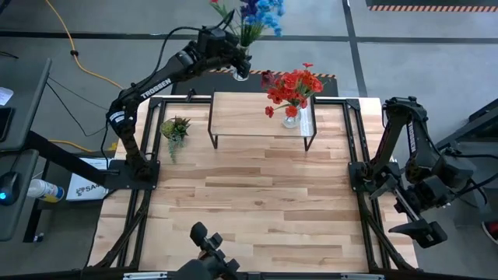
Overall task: Pick and place flowers into a vace then onto a shelf
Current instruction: Put the transparent crystal vase with flowers on the shelf
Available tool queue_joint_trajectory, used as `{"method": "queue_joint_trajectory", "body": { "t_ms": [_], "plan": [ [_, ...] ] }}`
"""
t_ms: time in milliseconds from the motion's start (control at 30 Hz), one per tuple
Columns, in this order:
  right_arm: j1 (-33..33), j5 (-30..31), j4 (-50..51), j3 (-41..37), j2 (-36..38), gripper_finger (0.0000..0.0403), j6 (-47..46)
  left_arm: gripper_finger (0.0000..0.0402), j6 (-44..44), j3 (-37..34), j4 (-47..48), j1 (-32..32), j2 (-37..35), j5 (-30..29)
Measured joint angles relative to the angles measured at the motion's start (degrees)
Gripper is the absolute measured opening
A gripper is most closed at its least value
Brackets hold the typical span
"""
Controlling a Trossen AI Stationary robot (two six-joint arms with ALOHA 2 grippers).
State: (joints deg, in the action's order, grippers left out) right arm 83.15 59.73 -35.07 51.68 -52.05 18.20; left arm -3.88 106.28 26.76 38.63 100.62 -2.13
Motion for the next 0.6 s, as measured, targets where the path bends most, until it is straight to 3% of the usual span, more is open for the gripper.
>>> {"method": "queue_joint_trajectory", "body": {
  "t_ms": [600],
  "plan": [
    [0.0, 0.0, -1.9, 0.0, 0.0, 0.0351, -0.2, 0.0209, -3.2, -11.7, -14.1, 0.3, -0.9, 1.3]
  ]
}}
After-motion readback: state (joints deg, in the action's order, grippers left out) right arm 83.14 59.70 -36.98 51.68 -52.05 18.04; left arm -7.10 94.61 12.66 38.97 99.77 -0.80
